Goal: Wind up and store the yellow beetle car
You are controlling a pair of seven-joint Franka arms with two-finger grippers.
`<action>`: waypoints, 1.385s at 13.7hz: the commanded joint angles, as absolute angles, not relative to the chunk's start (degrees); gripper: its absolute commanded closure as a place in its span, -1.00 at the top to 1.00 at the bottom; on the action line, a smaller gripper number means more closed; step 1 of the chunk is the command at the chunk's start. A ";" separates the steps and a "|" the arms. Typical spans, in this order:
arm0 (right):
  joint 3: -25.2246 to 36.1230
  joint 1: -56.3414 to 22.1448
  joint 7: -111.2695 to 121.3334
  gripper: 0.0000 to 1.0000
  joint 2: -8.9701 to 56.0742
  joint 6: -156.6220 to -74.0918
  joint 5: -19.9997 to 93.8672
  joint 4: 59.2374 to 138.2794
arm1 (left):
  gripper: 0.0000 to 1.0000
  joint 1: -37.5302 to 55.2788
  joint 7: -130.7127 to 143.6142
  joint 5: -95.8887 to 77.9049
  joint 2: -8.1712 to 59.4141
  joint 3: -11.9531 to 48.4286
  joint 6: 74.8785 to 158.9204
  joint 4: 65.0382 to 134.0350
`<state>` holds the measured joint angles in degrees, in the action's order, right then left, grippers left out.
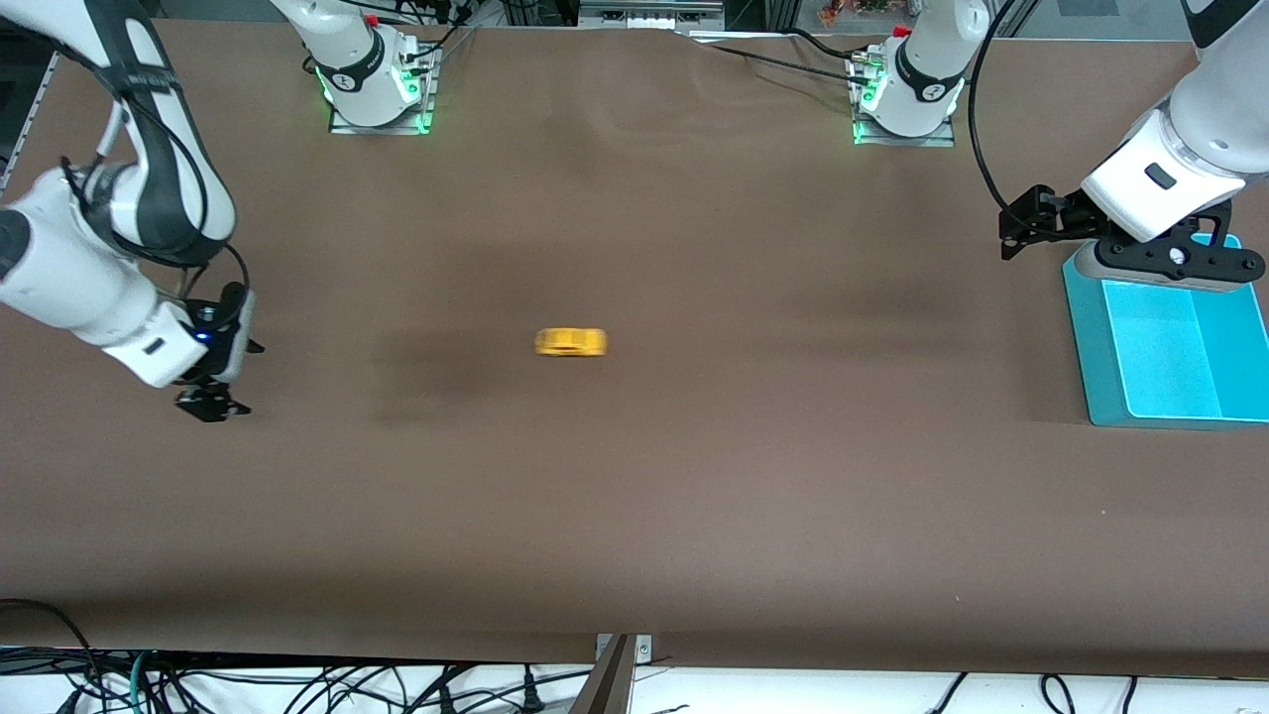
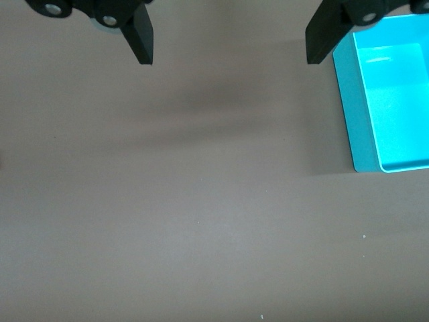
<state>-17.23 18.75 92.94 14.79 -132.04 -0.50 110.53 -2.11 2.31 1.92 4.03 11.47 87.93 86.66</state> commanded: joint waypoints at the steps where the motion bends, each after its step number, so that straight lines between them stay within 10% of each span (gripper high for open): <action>1: -17.23 17.76 85.38 1.00 7.32 -126.93 0.70 111.01 | 1.00 -2.90 2.11 -0.53 4.13 11.51 87.45 85.69; 19: -10.46 12.04 10.02 1.00 -0.62 -101.78 0.79 104.41 | 1.00 -4.30 -1.14 -1.40 9.22 11.60 86.31 86.57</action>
<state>-11.41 13.04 11.66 -0.04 -103.20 0.22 104.94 -3.50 0.88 0.64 7.98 11.48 87.59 86.87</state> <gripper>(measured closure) 0.000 0.000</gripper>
